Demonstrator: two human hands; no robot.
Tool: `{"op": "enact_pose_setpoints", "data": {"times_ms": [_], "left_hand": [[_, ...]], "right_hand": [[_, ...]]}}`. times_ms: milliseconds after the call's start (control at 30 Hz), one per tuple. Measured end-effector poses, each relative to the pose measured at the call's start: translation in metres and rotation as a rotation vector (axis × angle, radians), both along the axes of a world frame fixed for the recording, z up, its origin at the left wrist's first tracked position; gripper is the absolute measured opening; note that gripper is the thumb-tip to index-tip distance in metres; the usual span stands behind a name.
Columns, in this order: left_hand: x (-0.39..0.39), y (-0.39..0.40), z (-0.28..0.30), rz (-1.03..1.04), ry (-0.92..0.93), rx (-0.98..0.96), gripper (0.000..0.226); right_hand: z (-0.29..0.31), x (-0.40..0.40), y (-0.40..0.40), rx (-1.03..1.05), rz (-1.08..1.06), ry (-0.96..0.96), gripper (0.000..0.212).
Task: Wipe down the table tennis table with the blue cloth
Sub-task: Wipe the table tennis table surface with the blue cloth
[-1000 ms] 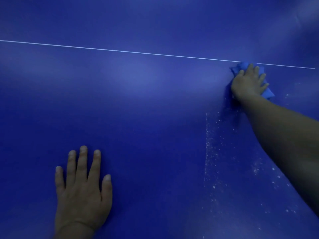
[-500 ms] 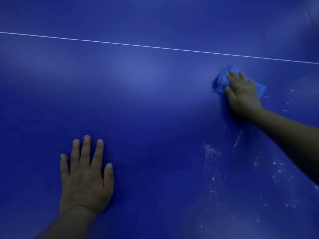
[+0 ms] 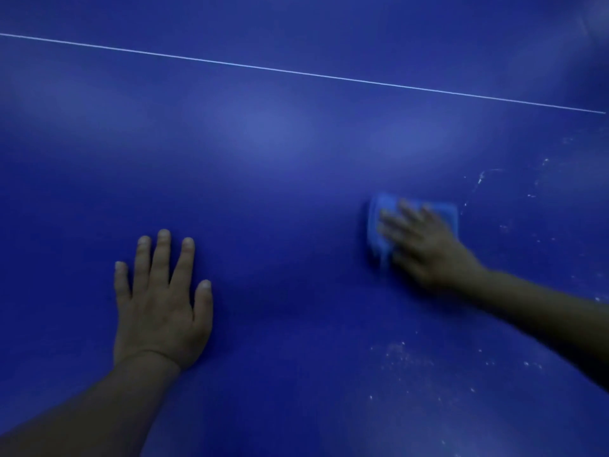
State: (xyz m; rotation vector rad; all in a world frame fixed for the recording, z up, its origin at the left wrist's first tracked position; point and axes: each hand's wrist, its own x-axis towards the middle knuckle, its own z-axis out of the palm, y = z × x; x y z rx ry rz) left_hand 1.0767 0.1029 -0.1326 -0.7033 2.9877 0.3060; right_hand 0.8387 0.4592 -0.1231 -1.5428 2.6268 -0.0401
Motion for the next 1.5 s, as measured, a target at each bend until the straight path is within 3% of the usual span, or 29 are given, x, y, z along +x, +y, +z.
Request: {"op": "enact_pose_setpoints", "data": {"times_ms": [100, 200, 300, 433, 533, 600, 800, 867, 933, 1033, 1133, 1200, 1367, 1433, 1500], "left_hand": [[-0.001, -0.001, -0.001, -0.001, -0.004, 0.000, 0.071], [0.000, -0.001, 0.000, 0.010, -0.003, 0.012, 0.072], [0.000, -0.001, 0.001, 0.006, -0.004, 0.026, 0.073], [0.001, 0.001, 0.002, 0.014, -0.003, 0.036, 0.073], [0.000, 0.002, 0.004, 0.018, -0.007, 0.050, 0.074], [-0.001, 0.001, 0.005, 0.020, -0.012, 0.053, 0.074], [0.000, 0.001, 0.005, 0.027, -0.003, 0.057, 0.075], [0.001, 0.000, 0.005, 0.027, -0.005, 0.055, 0.075], [0.001, 0.001, 0.006, 0.025, -0.005, 0.060, 0.075], [0.002, 0.002, 0.006, 0.023, -0.002, 0.071, 0.076], [0.001, 0.002, 0.006, 0.018, -0.013, 0.064, 0.076], [0.001, 0.002, 0.006, 0.018, -0.018, 0.062, 0.076], [0.000, 0.001, 0.006, 0.017, 0.000, 0.067, 0.075], [0.000, 0.000, 0.004, 0.010, -0.002, 0.060, 0.075], [0.000, 0.000, 0.004, -0.001, -0.003, 0.049, 0.072]], "right_hand": [[0.006, -0.074, -0.032, -0.047, -0.492, -0.017, 0.066], [0.007, -0.078, -0.073, -0.082, -0.577, 0.007, 0.072], [-0.001, -0.003, -0.087, -0.056, -0.208, 0.011, 0.061], [0.006, 0.137, -0.028, 0.024, 0.391, -0.065, 0.049], [0.011, 0.134, 0.026, 0.058, 0.529, -0.099, 0.048], [0.004, 0.087, 0.038, 0.085, 0.368, -0.033, 0.048], [0.004, -0.018, -0.017, -0.087, -0.513, -0.031, 0.061], [0.002, 0.003, -0.039, -0.101, -0.574, -0.021, 0.062], [-0.005, 0.059, -0.040, -0.086, -0.382, 0.004, 0.057], [0.002, 0.163, -0.008, -0.003, 0.132, -0.039, 0.050], [0.010, 0.169, 0.020, 0.053, 0.412, -0.092, 0.049], [0.003, 0.119, 0.014, 0.045, 0.262, -0.026, 0.049], [0.006, -0.004, -0.022, -0.083, -0.633, -0.025, 0.068], [0.003, 0.009, -0.031, -0.095, -0.680, -0.004, 0.064], [-0.002, 0.055, -0.028, -0.092, -0.535, -0.011, 0.061]]}}
